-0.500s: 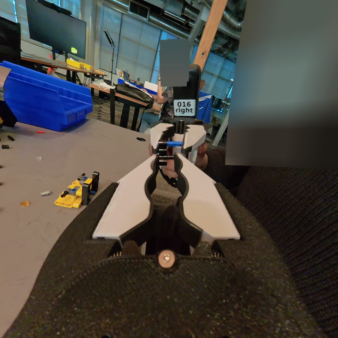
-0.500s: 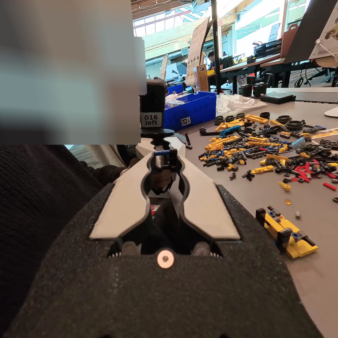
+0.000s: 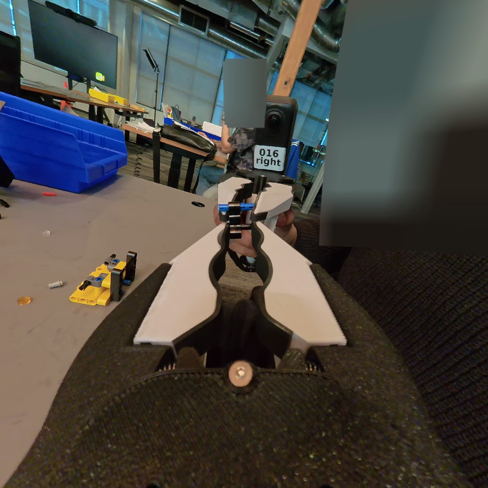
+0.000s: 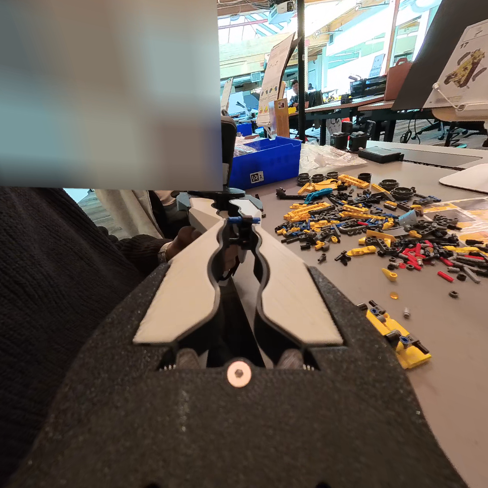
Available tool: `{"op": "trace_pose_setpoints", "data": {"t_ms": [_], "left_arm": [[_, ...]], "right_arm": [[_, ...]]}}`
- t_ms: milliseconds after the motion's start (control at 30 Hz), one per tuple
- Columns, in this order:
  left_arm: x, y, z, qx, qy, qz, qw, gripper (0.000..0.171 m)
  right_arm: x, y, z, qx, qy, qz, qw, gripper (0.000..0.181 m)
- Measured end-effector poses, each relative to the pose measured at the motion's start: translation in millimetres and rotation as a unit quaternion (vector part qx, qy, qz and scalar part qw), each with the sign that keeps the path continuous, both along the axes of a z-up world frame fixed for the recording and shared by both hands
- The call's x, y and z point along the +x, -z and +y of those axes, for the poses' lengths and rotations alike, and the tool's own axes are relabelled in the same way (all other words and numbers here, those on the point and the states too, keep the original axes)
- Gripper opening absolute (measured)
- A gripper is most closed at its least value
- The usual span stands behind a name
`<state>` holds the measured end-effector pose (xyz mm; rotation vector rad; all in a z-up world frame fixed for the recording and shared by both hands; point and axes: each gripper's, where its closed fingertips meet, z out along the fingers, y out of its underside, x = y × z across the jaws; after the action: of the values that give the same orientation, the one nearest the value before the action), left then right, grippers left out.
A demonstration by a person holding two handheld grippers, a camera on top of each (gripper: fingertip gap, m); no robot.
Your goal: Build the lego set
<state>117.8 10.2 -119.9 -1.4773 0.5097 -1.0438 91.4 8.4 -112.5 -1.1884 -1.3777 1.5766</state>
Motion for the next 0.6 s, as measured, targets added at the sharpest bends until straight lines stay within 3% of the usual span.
{"op": "trace_pose_setpoints", "data": {"t_ms": [167, 233, 433, 600], "left_arm": [[-3.2, 5.1, 3.5, -0.007, -0.013, 0.010, 1.000, 0.013], [-4.5, 7.6, 6.0, -0.018, -0.018, 0.009, 1.000, 0.014], [-10.0, 16.9, 13.8, -0.048, -0.021, -0.001, 0.999, 0.013], [-5.0, 18.8, 13.2, -0.046, -0.010, 0.007, 0.999, 0.014]], "right_arm": [[-2.4, 4.0, 3.4, -0.033, 0.010, -0.005, 0.999, 0.017], [-1.2, 5.9, 9.8, -0.028, 0.026, -0.009, 0.999, 0.039], [10.2, 7.1, 24.9, 0.065, 0.080, -0.014, 0.995, 0.034], [8.9, 13.9, 18.6, -0.006, 0.032, -0.028, 0.999, 0.032]]}}
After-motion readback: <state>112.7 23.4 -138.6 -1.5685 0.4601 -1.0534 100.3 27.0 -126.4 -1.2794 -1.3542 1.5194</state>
